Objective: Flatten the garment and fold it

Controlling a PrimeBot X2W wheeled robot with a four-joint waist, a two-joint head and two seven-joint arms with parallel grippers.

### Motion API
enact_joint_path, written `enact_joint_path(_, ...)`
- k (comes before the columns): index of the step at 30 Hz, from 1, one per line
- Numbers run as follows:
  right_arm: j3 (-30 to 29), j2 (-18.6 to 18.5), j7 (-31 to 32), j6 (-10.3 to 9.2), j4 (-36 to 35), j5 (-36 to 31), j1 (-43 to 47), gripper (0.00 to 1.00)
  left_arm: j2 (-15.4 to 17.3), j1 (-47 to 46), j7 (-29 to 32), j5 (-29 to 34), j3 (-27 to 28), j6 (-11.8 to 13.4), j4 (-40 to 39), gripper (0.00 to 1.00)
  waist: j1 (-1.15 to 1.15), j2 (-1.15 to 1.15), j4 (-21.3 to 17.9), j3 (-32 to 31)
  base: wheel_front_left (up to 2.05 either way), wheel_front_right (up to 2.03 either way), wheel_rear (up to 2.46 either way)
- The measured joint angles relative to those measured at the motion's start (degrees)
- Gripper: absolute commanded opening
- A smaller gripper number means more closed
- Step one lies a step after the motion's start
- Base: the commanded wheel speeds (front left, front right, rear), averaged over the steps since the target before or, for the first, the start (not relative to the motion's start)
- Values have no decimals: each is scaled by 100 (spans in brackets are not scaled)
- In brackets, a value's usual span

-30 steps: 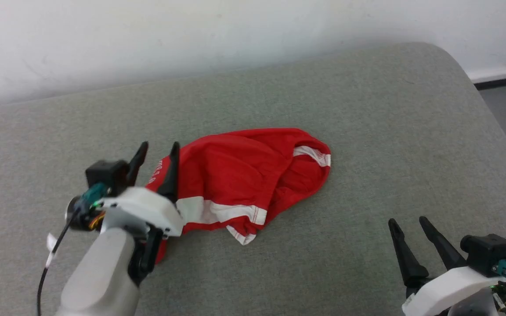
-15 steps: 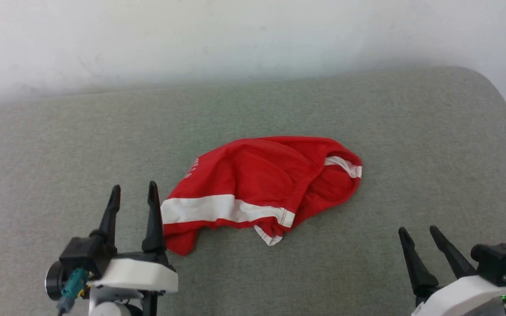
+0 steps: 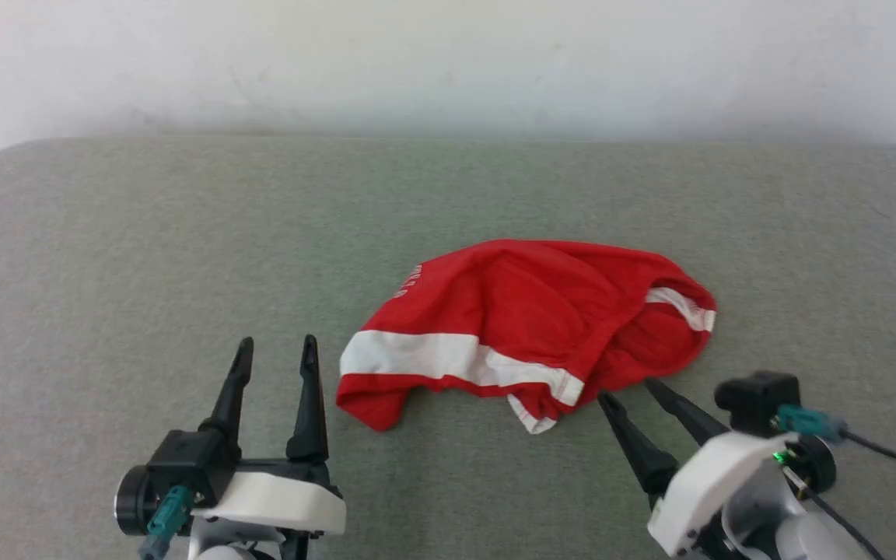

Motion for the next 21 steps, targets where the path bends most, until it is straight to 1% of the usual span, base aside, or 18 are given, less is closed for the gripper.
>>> enact_joint_path(5,447,-180,47,0,706,522,-571,100,-113,-2,0,19,26,-105,104,100,0,0,260,28,0,0,0)
enact_joint_path(10,865,-289,144,0,1335,1033,-987,100,-208,-2,0,82,88,-200,176,100,0,0,405,53,0,0,0)
enact_joint_path(11,965,-320,143,0,1416,1109,-1057,57,-216,-2,0,110,98,-207,188,100,0,0,415,53,0,0,0)
enact_joint_path(12,1058,-359,127,0,1475,1154,-1124,41,-225,-2,0,125,108,-218,201,100,0,0,419,53,0,0,0)
enact_joint_path(13,1115,-394,74,0,1512,1188,-1177,0,-234,-2,0,136,121,-249,216,100,0,0,421,45,0,0,0)
enact_joint_path(17,1245,-608,-100,0,1439,1278,-1241,0,-258,0,0,202,188,-299,265,100,0,0,406,-3,0,0,0)
enact_joint_path(21,1236,-924,-122,0,995,1250,-1221,0,-267,5,-1,231,255,-346,290,100,0,0,300,-48,0,0,0)
